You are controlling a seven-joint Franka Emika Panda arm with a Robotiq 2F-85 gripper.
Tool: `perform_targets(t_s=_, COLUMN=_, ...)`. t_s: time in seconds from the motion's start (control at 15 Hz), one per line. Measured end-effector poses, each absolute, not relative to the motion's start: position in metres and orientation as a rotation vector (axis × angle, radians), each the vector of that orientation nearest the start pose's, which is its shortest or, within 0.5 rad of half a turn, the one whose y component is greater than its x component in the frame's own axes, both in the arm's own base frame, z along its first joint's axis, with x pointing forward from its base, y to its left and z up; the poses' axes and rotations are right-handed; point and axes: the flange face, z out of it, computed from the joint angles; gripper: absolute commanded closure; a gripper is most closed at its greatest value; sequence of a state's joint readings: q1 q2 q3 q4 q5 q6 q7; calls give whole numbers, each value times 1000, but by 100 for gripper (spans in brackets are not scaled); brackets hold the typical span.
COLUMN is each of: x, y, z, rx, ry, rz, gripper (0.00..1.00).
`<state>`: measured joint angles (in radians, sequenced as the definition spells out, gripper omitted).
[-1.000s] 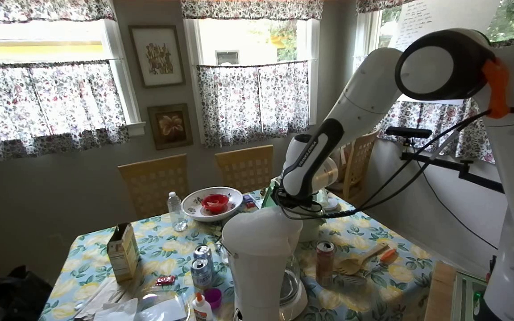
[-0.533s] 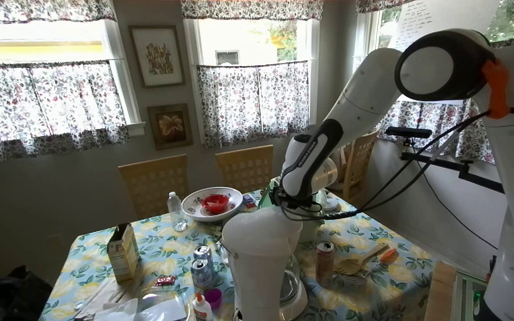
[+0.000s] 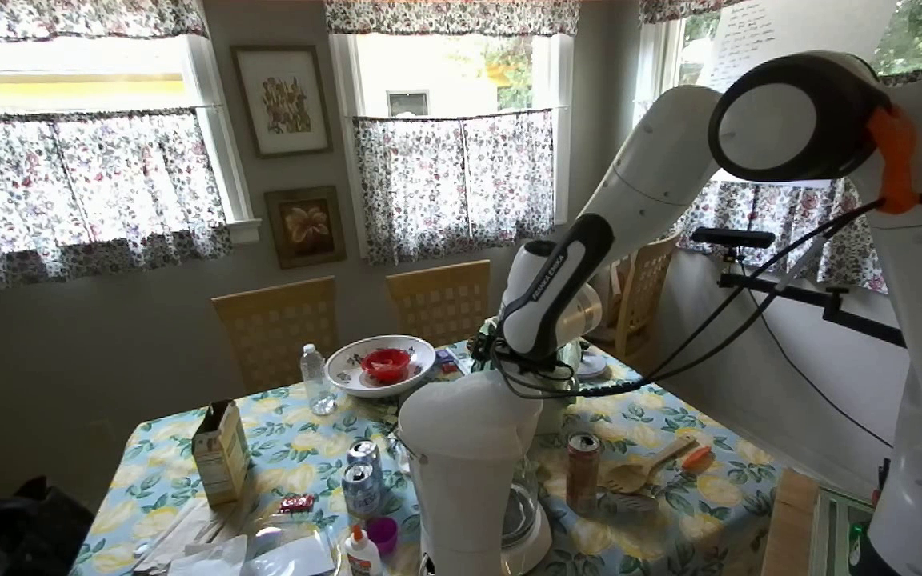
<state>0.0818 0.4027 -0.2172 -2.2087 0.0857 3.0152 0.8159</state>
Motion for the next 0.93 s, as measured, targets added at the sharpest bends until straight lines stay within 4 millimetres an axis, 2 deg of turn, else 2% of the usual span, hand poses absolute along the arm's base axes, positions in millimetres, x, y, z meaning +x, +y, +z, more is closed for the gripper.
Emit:
perform_targets(t_s=0.27, x=585, y=-81, z=248, rx=-2624, ry=1406, rz=-653, gripper=0)
perform_targets(t_s=0.33, x=586, y=-81, z=249, rx=-2631, ry=1400, rz=-659, gripper=10)
perform_targets(t_s=0.53, x=589, y=-82, z=249, rx=-2656, ry=1381, rz=-673, gripper=22)
perform_targets(t_s=0.67, x=592, y=-81, z=251, rx=-2678, ry=1365, rz=-686, gripper=19)
perform_targets(t_s=0.87, x=597, y=-78, z=249, rx=-2719, ry=1334, rz=-692, gripper=8)
perform_targets(t_s=0.93, x=599, y=-76, z=248, rx=-2734, ry=1322, rz=-691, gripper=11)
